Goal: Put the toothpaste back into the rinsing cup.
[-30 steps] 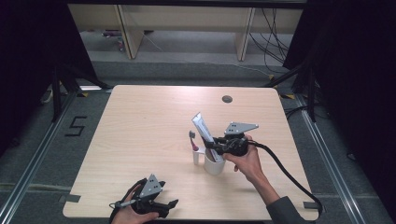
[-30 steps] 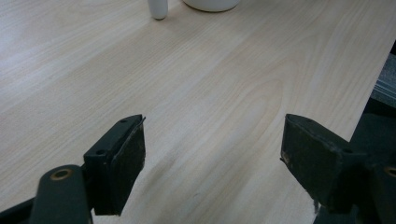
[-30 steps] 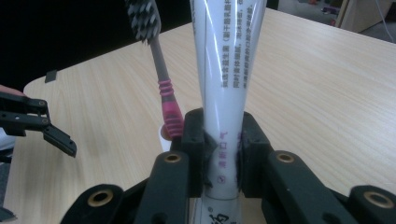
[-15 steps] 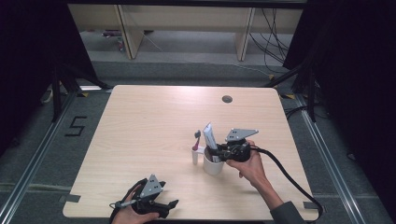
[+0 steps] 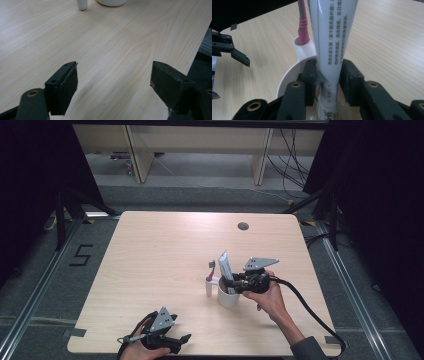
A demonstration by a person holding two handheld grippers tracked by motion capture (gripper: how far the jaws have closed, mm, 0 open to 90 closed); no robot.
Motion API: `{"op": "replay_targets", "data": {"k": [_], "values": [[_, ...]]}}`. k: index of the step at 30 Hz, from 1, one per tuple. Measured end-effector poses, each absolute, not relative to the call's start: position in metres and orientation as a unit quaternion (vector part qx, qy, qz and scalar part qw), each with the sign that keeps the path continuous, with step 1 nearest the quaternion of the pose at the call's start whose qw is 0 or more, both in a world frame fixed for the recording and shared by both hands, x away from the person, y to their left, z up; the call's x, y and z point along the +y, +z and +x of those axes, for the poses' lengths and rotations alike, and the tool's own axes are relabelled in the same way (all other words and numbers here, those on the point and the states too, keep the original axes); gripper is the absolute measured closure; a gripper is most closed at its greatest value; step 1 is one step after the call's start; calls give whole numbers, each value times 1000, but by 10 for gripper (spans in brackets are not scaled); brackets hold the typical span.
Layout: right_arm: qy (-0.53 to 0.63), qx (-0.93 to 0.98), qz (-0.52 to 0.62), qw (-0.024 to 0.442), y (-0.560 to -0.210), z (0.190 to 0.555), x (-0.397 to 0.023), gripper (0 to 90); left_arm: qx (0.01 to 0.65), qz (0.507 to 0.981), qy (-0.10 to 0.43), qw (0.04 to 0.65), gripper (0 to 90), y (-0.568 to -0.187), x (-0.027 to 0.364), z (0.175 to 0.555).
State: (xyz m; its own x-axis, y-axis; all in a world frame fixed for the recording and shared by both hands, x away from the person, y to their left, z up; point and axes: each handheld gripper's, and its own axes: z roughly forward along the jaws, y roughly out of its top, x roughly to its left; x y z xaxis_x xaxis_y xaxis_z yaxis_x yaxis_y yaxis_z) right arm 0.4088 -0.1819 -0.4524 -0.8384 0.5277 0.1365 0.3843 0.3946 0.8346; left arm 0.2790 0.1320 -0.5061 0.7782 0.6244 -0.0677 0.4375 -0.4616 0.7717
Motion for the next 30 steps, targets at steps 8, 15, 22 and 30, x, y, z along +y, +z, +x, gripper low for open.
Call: {"op": "replay_targets", "data": {"k": [8,15,22,30], "values": [[491,821,278,85,-449,408,-185,605,314,846,114,415,215,-506,132,279],[505,811,286,76,-438,405,-191,546,313,848,112,413,214,-506,132,279],[510,806,287,90,-426,402,-201,526,313,848,111,414,214,-506,132,280],[512,801,299,81,-421,398,-211,504,312,848,111,414,214,-507,132,280]]}}
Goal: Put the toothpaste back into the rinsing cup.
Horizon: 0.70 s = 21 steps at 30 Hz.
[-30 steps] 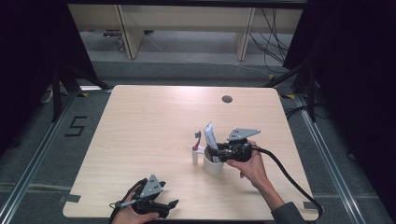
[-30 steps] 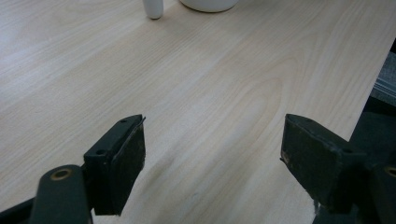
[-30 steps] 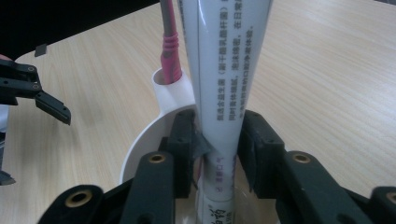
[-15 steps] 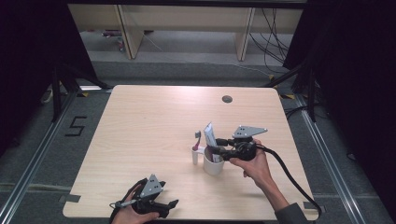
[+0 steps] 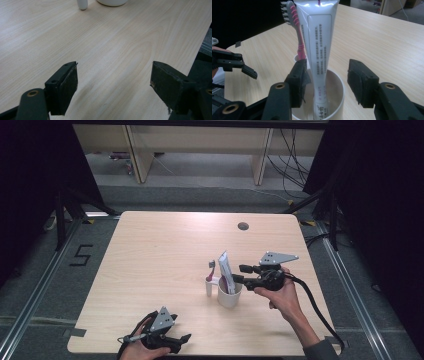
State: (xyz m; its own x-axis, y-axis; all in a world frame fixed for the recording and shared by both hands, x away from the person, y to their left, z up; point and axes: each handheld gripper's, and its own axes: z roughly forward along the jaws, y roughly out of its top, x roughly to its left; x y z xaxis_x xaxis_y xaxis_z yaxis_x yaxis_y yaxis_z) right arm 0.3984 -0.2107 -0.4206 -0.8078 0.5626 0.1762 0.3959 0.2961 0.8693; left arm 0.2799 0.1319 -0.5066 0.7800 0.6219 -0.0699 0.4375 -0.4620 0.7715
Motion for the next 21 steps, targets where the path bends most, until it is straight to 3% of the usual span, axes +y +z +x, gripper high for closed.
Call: {"op": "replay_targets", "data": {"k": [8,9,21], "values": [[509,800,304,87,-419,396,-220,490,315,846,113,414,214,-507,132,279],[504,803,299,104,-418,394,-224,487,316,846,115,415,214,-507,132,280],[506,798,313,99,-425,389,-237,443,314,848,119,411,214,-506,133,280]]}}
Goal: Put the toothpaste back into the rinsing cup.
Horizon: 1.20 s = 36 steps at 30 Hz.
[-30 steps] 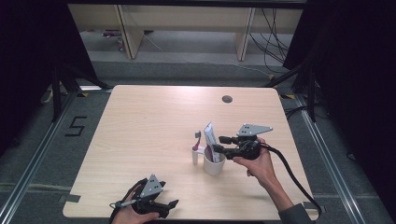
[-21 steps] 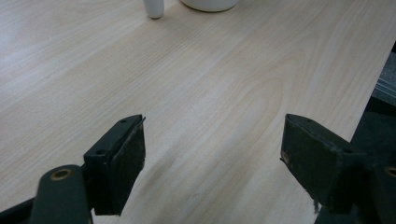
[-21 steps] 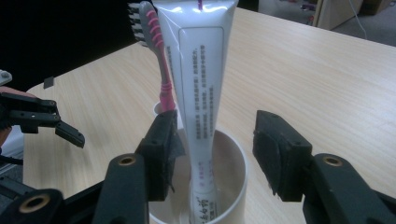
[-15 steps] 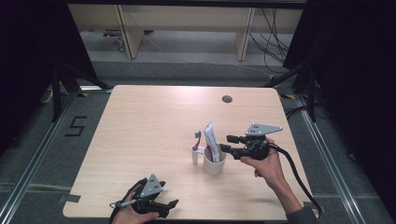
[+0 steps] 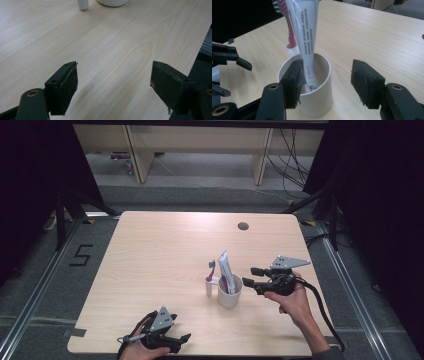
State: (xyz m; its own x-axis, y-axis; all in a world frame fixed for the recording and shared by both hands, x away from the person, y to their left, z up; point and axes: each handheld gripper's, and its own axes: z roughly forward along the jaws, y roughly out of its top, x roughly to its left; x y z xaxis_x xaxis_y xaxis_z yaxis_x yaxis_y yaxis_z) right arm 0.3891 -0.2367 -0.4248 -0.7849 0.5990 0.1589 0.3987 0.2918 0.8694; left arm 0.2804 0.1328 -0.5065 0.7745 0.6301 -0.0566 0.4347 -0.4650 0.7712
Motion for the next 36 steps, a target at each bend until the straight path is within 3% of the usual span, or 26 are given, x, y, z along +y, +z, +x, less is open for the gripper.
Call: {"op": "replay_targets", "data": {"k": [8,9,22,33,36], "values": [[496,796,334,95,-425,383,-243,398,313,848,119,411,214,-507,133,280],[492,800,324,114,-425,384,-245,389,312,849,118,409,214,-507,133,281],[465,811,321,149,-419,371,-254,330,319,842,115,420,213,-507,132,280],[475,792,363,125,-428,361,-275,313,318,843,114,418,213,-507,132,280],[467,796,361,136,-428,360,-279,303,319,843,114,418,213,-507,133,280]]}}
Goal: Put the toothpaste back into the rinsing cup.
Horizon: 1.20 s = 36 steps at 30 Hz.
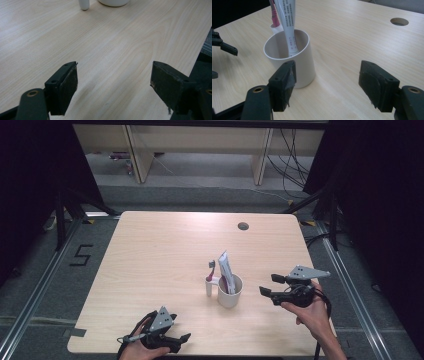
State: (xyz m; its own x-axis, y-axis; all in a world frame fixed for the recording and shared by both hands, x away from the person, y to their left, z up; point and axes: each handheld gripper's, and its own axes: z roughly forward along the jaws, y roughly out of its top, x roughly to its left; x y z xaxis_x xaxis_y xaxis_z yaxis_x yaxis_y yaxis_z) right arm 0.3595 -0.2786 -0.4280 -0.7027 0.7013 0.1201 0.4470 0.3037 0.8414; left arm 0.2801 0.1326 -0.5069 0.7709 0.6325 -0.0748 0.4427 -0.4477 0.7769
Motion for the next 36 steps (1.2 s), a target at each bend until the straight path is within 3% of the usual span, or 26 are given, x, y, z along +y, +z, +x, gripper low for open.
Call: {"op": "replay_targets", "data": {"k": [12,21,36], "values": [[461,794,375,130,-434,350,-288,277,313,848,120,410,211,-506,135,281],[467,781,393,135,-441,343,-296,174,317,845,118,413,203,-507,135,281],[461,780,406,124,-461,326,-309,160,319,844,120,413,197,-506,135,281]]}}
